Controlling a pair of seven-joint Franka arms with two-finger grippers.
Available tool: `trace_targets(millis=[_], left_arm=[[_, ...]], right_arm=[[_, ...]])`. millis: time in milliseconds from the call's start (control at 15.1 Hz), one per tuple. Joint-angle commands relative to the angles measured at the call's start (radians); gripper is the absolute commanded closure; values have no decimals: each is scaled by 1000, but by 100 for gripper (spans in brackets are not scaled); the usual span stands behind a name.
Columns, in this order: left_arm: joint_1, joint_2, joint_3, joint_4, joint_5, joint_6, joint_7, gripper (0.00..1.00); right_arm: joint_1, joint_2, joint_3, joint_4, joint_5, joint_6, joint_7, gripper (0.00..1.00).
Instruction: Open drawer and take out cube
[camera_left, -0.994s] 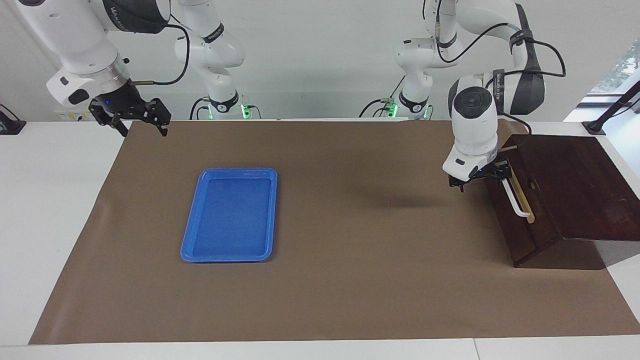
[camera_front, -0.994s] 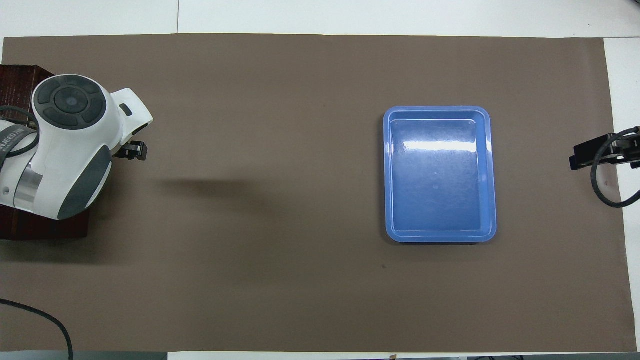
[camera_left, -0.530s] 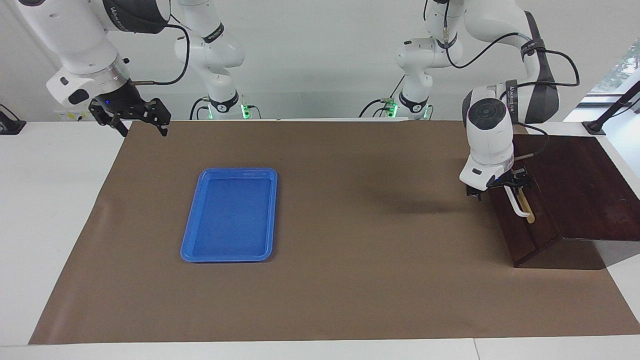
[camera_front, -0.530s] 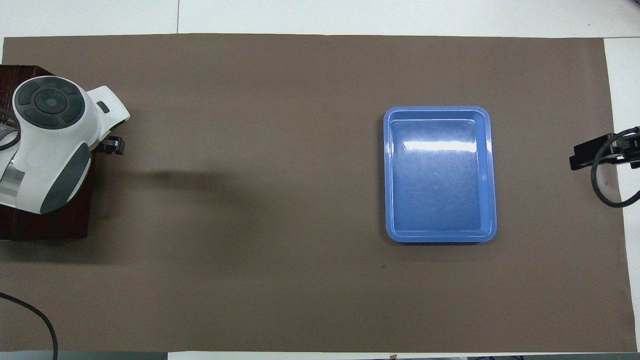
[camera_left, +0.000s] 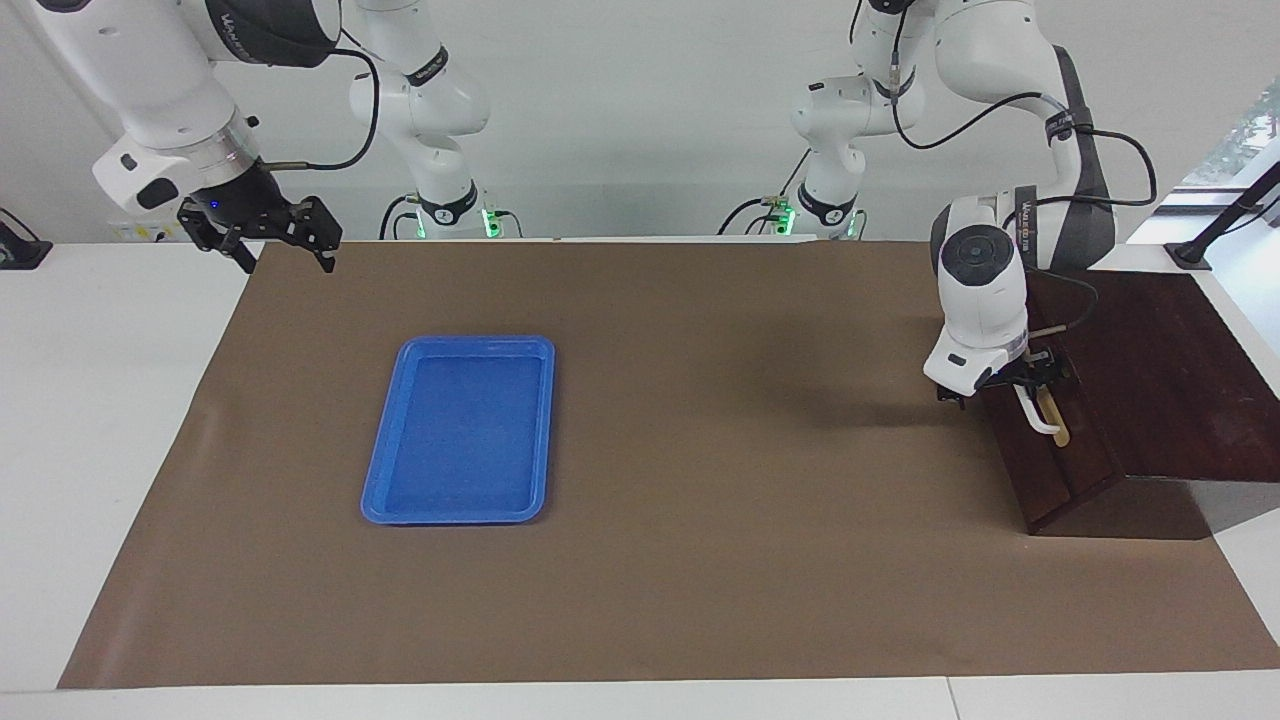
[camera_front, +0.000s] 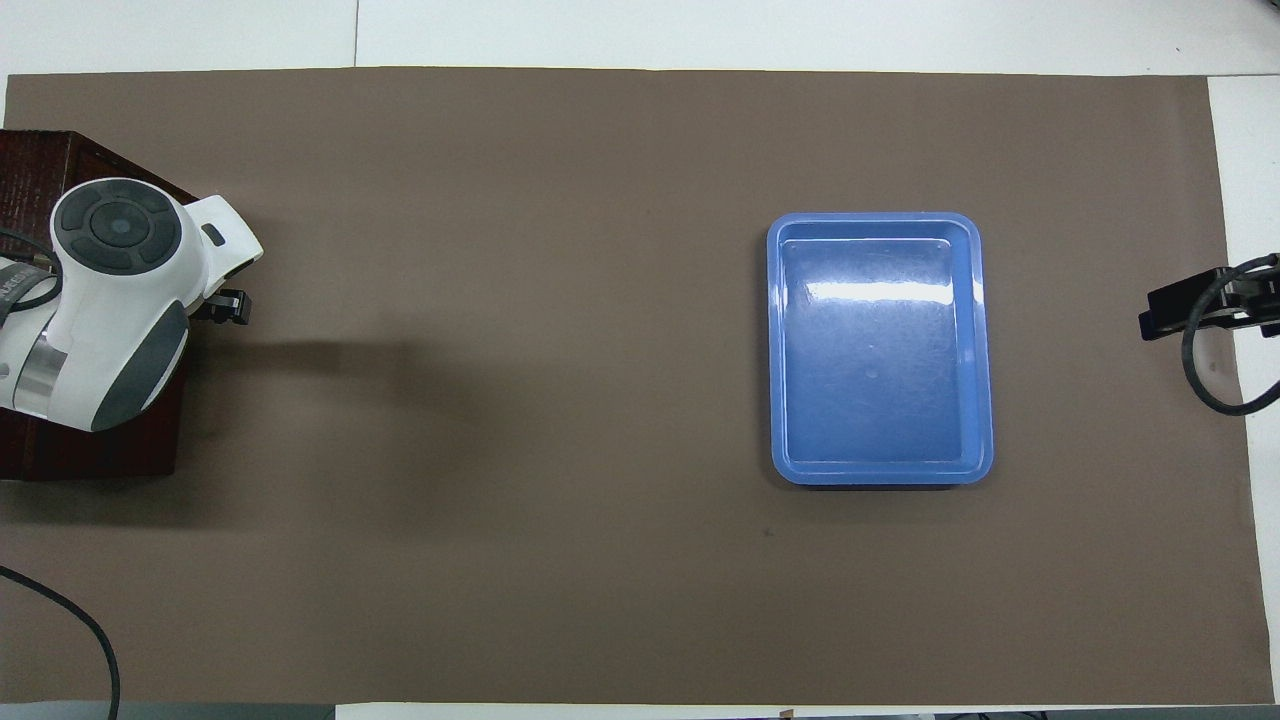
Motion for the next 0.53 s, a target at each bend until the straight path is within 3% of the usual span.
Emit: trace_targets(millis=[0,464], left_arm=[[21,-9,-4,-33,23,50,-10,0],[6,-5,-9,-50,23,77,-4,0]], right_arm=[[-10,-12,7,-12,-8,10,-22,0],[-8,-12,7,-13,-8,10,-22,0]])
